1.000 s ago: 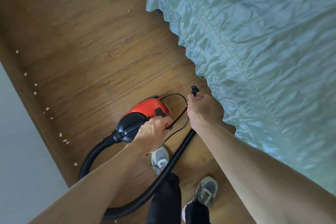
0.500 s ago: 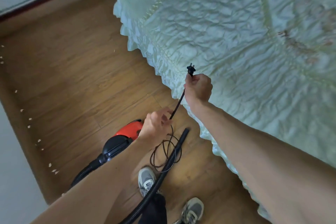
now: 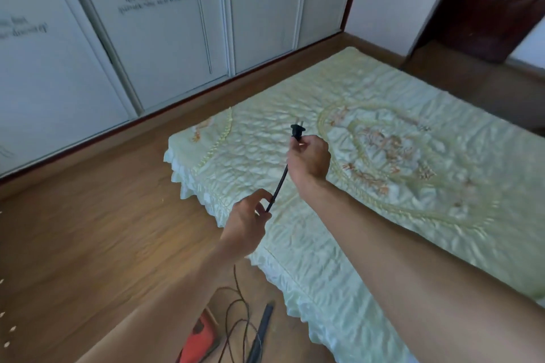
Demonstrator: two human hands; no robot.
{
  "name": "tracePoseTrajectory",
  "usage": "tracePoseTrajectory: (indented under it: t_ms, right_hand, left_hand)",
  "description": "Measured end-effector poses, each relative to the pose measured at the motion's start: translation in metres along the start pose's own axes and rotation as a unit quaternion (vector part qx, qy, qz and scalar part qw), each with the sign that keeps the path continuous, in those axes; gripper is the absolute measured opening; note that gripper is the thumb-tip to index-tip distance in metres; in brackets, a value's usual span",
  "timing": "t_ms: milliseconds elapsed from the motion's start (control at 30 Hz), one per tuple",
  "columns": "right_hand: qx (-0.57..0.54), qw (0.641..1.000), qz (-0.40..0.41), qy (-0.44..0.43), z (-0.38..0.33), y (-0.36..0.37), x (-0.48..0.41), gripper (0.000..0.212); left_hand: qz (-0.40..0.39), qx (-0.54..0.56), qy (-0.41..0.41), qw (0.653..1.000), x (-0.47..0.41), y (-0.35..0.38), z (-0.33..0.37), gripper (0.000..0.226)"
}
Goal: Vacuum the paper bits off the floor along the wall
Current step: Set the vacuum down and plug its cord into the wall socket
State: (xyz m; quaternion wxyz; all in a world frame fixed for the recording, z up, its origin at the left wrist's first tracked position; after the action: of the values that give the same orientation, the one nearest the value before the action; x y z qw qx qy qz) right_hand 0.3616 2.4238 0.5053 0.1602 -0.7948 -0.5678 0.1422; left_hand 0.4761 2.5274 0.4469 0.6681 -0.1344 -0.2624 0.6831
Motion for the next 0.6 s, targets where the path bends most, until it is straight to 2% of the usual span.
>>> tracePoseTrajectory:
  t_ms: [133,300,600]
  right_hand:
    - [0.0,0.999,0.025,-0.044,-0.062,-0.069,-0.02,0.016]
    - [-0.027,0.993,0.069,-0.093,-0.135,-0.156,-0.035,0.007]
    - [-0.011,0.975,0.144,-0.169,-0.226,-0.295,-0.042,0.017]
  left_hand:
    - [0.003,0.012,0.043,0.999,-0.001,-0.014,0.084,0.034]
    - [-0.004,0.029,0.103,0.994,0.006,-0.022,0.187,0.021]
    - [0.009,0.033,0.181,0.983,0.032,-0.022,0.336,0.018]
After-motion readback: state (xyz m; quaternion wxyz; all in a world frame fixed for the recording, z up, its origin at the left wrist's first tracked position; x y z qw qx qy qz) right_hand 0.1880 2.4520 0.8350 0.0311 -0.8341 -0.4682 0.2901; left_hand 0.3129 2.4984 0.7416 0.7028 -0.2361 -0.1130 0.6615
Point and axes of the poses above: each hand's wrist, its own x-axis away from the middle knuckle, its own y-axis out of the palm, z = x × y, the point moved 2 cm from there along -x, towards the middle knuckle, and after that the axes turned 4 degrees about -y, right-handed, at the moved point
